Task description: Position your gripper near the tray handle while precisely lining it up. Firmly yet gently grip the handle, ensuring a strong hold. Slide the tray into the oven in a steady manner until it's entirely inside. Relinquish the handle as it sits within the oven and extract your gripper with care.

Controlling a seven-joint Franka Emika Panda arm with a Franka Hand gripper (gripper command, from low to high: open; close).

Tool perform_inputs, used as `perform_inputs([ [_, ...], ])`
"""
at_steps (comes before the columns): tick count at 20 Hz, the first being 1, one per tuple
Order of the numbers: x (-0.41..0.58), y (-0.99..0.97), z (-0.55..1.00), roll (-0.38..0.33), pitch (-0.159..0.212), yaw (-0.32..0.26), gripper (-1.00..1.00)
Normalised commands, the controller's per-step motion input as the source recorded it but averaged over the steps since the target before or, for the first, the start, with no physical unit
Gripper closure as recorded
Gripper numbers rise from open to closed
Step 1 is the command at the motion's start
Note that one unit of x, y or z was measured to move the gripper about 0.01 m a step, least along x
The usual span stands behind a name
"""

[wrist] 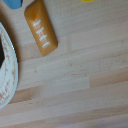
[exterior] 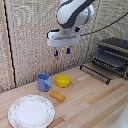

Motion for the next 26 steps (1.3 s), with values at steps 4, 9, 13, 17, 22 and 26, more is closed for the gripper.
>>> perform_inputs([
  [4, 0.000, -0.23, 0.00, -0.332, 0.000, 0.025, -1.00],
  [9, 0.000, -0.30, 0.00, -0.370, 0.000, 0.030, -1.00],
  [13, 0.017, -0.32, 0.00, -0.355, 0.009, 0.031, -1.00],
  [17, 0.071, -0.28, -0.04, -0.348, 0.037, 0.055, -1.00],
  [22, 0.098, -0.20, -0.09, -0.362, 0.060, 0.080, -1.00],
  [26, 0.079, -0.16, -0.10, -0.373, 0.064, 0.090, -1.00],
])
